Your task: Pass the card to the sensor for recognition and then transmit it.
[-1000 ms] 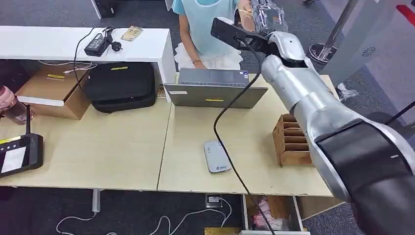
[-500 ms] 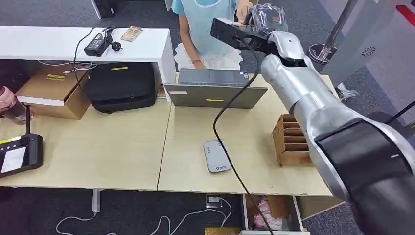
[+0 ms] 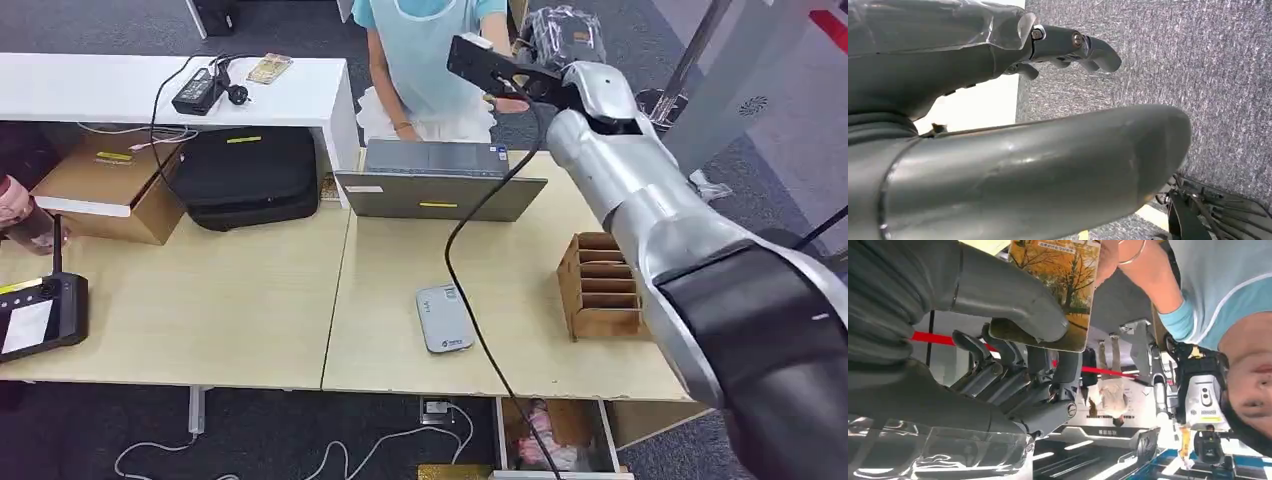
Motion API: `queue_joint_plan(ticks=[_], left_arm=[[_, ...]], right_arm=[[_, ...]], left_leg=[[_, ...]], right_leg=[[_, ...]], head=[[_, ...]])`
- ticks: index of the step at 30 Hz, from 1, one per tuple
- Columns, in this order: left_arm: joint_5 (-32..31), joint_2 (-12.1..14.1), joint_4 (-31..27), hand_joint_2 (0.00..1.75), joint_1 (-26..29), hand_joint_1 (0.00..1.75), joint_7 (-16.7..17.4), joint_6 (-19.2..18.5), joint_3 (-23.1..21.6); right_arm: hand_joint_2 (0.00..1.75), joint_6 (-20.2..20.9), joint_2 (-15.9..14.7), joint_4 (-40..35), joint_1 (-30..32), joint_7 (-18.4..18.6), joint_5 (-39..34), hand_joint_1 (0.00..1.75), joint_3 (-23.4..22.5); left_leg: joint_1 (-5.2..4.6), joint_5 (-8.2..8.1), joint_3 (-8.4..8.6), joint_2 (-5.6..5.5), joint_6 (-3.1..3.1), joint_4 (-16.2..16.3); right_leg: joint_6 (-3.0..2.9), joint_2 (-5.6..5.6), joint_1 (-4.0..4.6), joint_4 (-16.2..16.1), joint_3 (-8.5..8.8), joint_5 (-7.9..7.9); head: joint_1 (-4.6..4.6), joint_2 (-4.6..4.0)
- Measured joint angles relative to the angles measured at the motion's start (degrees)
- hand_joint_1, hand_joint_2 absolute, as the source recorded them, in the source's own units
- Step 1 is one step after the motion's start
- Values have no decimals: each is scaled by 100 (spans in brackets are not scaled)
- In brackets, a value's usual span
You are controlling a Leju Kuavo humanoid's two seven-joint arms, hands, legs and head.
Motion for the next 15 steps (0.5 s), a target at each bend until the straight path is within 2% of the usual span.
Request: queue_joint_plan(ticks=[5, 6, 11, 15], left_arm=[[-9, 0, 0, 0, -1, 0, 0, -13, 0], [-9, 0, -2, 0, -1, 0, 0, -13, 0], [-28, 0, 0, 0, -2, 0, 4, -20, 0], [29, 77, 0, 0, -13, 0, -127, -208, 22]], right_arm=[[175, -2, -48, 0, 0, -11, 31, 166, -39], [175, -4, -50, 0, 0, -11, 31, 171, -44], [175, -48, -76, 0, 0, -20, 85, 175, -92], [175, -157, -79, -2, 0, -28, 155, 175, -166]], left_leg=[[0, 0, 1, 1, 0, 0], [0, 0, 1, 1, 0, 0], [0, 0, 1, 1, 0, 0], [1, 0, 1, 1, 0, 0]], right_leg=[[0, 1, 0, 0, 0, 0], [0, 1, 0, 0, 0, 0], [0, 1, 0, 1, 0, 0], [0, 1, 0, 1, 0, 0]], head=[[-2, 0], [0, 0], [0, 0], [-2, 0]])
